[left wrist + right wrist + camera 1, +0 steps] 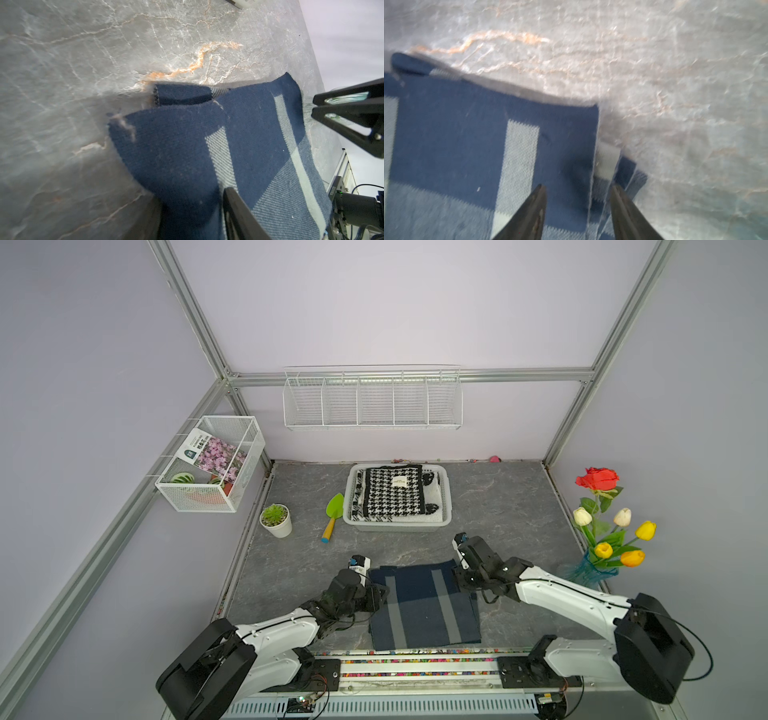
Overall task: Put the folded scarf in the basket
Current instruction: Adjust the basket at the center of the board, then pick up the scarf at the center of the board.
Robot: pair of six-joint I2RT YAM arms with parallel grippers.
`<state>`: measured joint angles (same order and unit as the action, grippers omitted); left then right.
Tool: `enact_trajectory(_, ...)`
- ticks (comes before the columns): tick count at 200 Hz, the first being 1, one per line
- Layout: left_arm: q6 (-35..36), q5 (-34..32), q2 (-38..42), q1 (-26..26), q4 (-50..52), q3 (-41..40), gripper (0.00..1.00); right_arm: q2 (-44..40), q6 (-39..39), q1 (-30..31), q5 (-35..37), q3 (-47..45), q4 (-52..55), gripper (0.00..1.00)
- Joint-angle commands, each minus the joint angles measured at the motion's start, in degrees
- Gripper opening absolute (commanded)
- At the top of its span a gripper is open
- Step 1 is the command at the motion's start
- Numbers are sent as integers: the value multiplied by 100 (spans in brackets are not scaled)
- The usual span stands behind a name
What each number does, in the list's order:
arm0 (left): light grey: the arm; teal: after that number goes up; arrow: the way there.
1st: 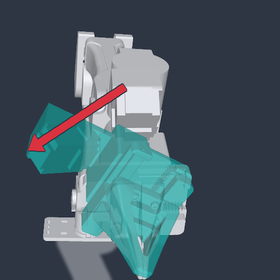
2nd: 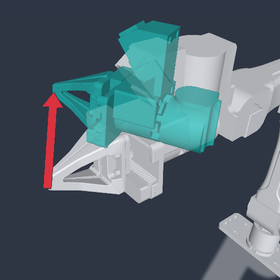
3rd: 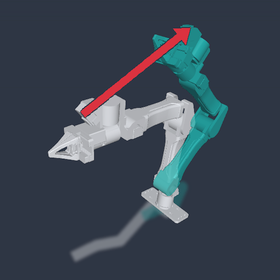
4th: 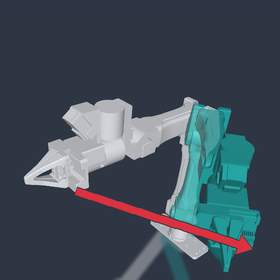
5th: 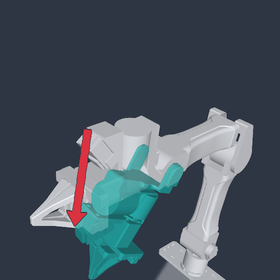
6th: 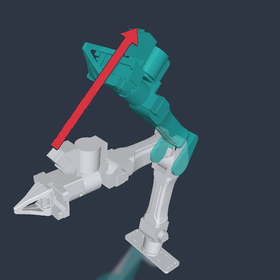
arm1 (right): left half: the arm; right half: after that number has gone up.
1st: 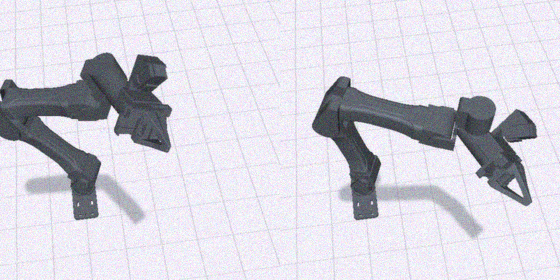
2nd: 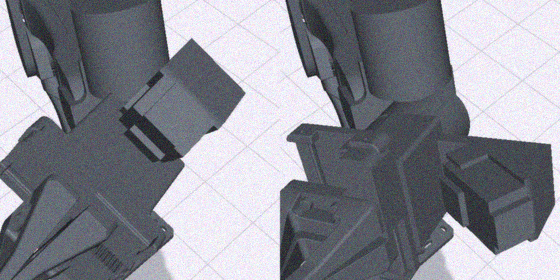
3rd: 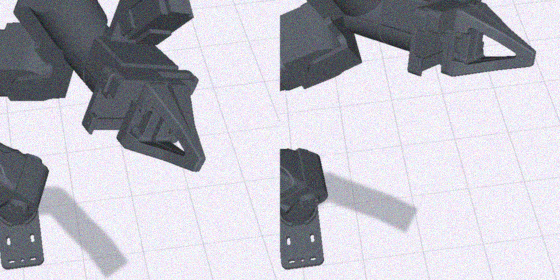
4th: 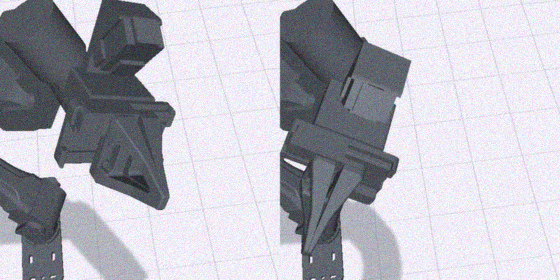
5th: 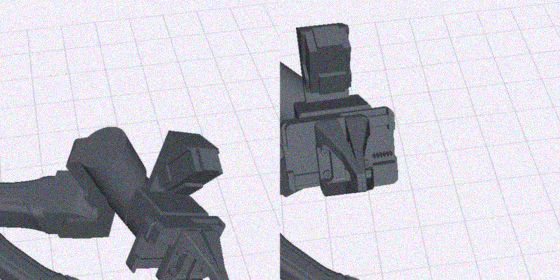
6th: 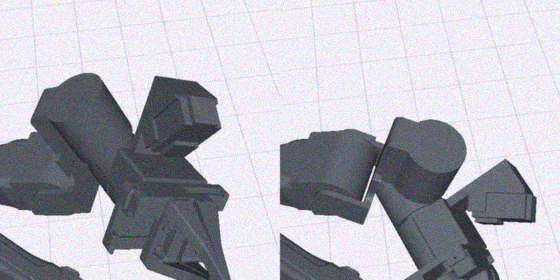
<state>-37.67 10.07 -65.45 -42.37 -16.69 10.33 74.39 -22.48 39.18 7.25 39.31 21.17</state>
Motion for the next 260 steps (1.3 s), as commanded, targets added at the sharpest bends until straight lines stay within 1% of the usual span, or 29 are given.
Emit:
enact_trajectory(1, 102, -82, -97, 11, -96, -57, 48, 107, 174, -140, 152, 70, 43, 55)
enact_trajectory(41, 128, 2, -356, 13, -263, -18, 48, 434, 206, -225, -198, 86, -183, 56)
enact_trajectory(77, 137, 56, -642, 1, -467, 2, 48, 716, 273, -232, -233, 156, -204, 50)
enact_trajectory(100, 155, 90, -755, 6, -519, 31, 48, 879, 306, -247, -328, 193, -239, 36)
enact_trajectory(109, 156, 100, -761, 5, -520, 33, 48, 887, 298, -240, -293, 192, -242, 27)
enact_trajectory(116, 143, 100, -750, 1, -513, 31, 48, 869, 297, -249, -255, 178, -248, 18)
enact_trajectory(127, 142, 79, -708, 5, -477, 23, 48, 772, 301, -249, -204, 127, -254, 9)
enact_trajectory(133, 128, 61, -668, 3, -455, 21, 48, 712, 289, -248, -165, 97, -238, 5)
enact_trajectory(143, 130, 43, -576, 8, -426, 2, 48, 554, 255, -244, -92, 37, -203, 3)
enact_trajectory(157, 128, 25, -472, 7, -359, -13, 49, 330, 205, -236, -16, -57, -130, 1)
enact_trajectory(187, 132, -5, -339, -3, -293, -22, 50, -150, 58, -243, 153, -262, 19, 2)
enact_trajectory(210, 154, -5, -354, -3, -329, -21, 55, -433, -84, -239, 248, -386, 177, 3)
enact_trajectory(235, 213, 47, -433, -5, -405, 38, 58, -501, -251, -240, 312, -569, 166, 2)
enact_trajectory(260, 318, -161, -305, 0, -197, 255, 58, -440, -269, -242, 195, -594, 119, 2)
